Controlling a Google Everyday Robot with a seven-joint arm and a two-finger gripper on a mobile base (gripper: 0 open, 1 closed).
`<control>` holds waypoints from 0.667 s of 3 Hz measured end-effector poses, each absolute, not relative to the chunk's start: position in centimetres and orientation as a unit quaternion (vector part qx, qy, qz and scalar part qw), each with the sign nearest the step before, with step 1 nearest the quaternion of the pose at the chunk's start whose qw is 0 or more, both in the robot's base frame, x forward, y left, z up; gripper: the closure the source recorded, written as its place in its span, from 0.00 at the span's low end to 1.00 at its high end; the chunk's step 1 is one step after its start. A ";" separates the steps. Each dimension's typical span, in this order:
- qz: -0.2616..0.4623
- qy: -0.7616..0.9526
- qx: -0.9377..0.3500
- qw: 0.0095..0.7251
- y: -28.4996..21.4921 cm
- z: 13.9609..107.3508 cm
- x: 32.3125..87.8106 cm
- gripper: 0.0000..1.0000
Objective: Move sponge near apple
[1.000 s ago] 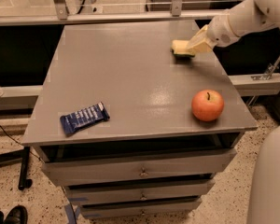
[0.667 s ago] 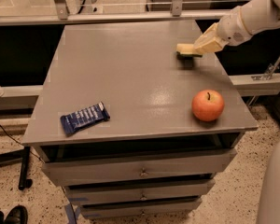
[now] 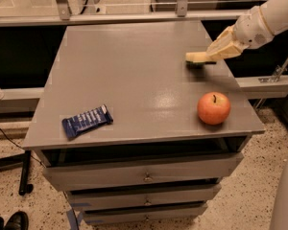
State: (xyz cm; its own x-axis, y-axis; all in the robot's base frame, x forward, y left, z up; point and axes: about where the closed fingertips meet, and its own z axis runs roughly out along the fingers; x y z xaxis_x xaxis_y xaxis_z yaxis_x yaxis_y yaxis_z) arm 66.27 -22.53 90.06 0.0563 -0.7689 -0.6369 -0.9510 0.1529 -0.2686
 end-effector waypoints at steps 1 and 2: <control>0.145 0.668 -0.653 0.325 -23.3 89.4 64.7 1.00; 0.157 0.665 -0.662 0.309 -23.9 88.9 63.6 1.00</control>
Offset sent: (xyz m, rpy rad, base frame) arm -0.0505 -0.0303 -0.0109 -0.0538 0.1366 0.1251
